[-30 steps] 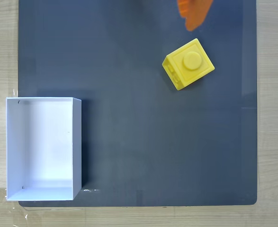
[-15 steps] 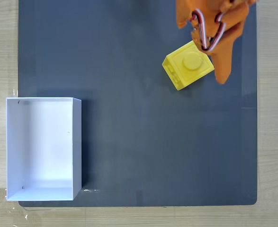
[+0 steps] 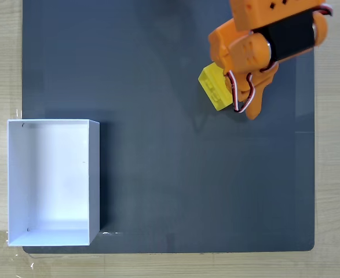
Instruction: Grasp a yellow block and put it in the box
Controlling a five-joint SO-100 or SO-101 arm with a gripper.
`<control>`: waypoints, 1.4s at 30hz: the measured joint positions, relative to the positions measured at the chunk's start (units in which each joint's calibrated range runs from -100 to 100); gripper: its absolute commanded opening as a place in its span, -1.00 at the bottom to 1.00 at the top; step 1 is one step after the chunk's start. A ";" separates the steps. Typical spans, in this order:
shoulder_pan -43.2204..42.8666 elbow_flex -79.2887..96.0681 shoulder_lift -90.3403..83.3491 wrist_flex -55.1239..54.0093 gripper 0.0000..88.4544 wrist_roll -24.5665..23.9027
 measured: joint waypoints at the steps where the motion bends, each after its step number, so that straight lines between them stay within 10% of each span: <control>1: 0.00 0.00 0.59 -0.43 0.15 -0.05; 13: 0.00 -1.72 2.02 -2.34 -0.54 -0.05; 29: 3.42 -25.29 -5.98 -2.60 -0.55 -0.32; 42: 32.30 -33.97 -7.67 -29.08 -0.56 -6.23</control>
